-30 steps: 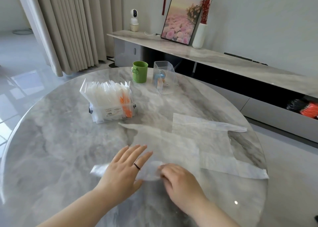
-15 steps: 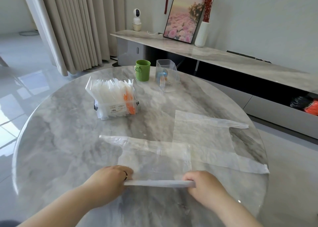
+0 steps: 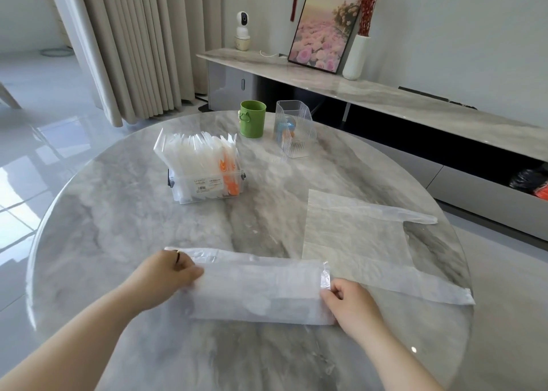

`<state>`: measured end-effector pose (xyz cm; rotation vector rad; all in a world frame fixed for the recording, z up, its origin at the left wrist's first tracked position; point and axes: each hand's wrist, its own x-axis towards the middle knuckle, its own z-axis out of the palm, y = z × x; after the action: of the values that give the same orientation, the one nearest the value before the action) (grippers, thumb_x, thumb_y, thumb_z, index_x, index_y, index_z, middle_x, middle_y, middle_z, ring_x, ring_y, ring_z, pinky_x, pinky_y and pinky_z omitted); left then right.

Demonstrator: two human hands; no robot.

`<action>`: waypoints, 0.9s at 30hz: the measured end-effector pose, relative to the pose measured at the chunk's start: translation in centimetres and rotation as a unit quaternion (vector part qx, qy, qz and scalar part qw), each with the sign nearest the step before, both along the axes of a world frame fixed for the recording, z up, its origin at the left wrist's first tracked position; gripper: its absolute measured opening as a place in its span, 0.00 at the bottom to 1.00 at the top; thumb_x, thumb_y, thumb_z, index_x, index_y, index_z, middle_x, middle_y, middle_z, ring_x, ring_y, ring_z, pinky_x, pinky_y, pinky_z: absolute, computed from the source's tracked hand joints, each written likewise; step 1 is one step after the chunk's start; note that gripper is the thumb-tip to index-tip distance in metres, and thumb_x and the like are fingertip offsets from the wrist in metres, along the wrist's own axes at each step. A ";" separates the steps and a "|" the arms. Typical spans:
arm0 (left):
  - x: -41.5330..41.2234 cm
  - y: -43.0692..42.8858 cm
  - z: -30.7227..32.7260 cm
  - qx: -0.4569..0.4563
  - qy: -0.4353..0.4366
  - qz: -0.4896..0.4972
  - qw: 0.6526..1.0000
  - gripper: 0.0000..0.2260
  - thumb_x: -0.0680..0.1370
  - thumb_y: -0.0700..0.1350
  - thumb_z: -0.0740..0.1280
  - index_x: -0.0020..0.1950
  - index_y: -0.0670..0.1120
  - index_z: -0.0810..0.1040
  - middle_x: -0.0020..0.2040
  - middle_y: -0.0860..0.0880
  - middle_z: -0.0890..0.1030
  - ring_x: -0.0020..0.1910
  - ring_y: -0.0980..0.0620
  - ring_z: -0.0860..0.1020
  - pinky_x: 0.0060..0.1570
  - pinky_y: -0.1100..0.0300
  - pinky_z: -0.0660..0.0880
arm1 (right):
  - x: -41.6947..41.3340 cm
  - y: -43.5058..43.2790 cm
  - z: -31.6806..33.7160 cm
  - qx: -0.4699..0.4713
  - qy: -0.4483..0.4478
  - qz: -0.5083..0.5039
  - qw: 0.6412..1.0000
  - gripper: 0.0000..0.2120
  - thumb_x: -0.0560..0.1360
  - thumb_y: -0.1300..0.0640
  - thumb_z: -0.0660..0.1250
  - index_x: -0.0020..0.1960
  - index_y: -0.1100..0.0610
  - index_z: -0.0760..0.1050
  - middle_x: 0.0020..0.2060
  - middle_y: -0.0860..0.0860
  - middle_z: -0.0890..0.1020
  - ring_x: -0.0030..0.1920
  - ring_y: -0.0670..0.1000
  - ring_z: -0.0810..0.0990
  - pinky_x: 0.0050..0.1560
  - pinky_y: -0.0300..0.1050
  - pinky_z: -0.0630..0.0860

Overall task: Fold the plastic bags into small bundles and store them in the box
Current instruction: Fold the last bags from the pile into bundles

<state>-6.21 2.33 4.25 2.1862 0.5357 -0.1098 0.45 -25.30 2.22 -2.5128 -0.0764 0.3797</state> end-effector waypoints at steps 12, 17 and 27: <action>0.1 -5.8 -4.3 0.390 -0.208 -0.229 0.867 0.21 0.82 0.52 0.38 0.61 0.49 0.68 0.58 0.47 0.80 0.62 0.51 0.67 0.68 0.55 0.49 | 0.6 1.2 -0.9 -0.115 -0.050 -0.005 0.992 0.18 0.80 0.53 0.52 0.32 0.52 0.55 0.29 0.45 0.63 0.42 0.52 0.67 0.40 0.41 0.61; 0.2 -6.5 -6.9 0.380 -0.109 -0.281 0.875 0.23 0.82 0.52 0.37 0.61 0.52 0.70 0.56 0.52 0.81 0.61 0.54 0.72 0.68 0.58 0.48 | 0.8 1.3 -1.1 -0.119 -0.049 -0.013 0.992 0.18 0.80 0.54 0.53 0.32 0.51 0.53 0.29 0.44 0.62 0.44 0.53 0.68 0.40 0.41 0.60; 0.6 -6.5 -6.8 0.431 -0.085 -0.288 0.851 0.31 0.81 0.53 0.37 0.53 0.53 0.82 0.55 0.53 0.82 0.54 0.55 0.81 0.67 0.60 0.49 | 0.1 1.6 0.5 -0.219 -0.093 -0.002 0.971 0.23 0.76 0.53 0.62 0.68 0.57 0.58 0.53 0.51 0.76 0.56 0.55 0.76 0.48 0.45 0.70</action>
<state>-5.61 -4.19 -2.59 3.1419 -0.2754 0.0181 0.57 -23.70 2.68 -2.9805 -0.0655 0.1686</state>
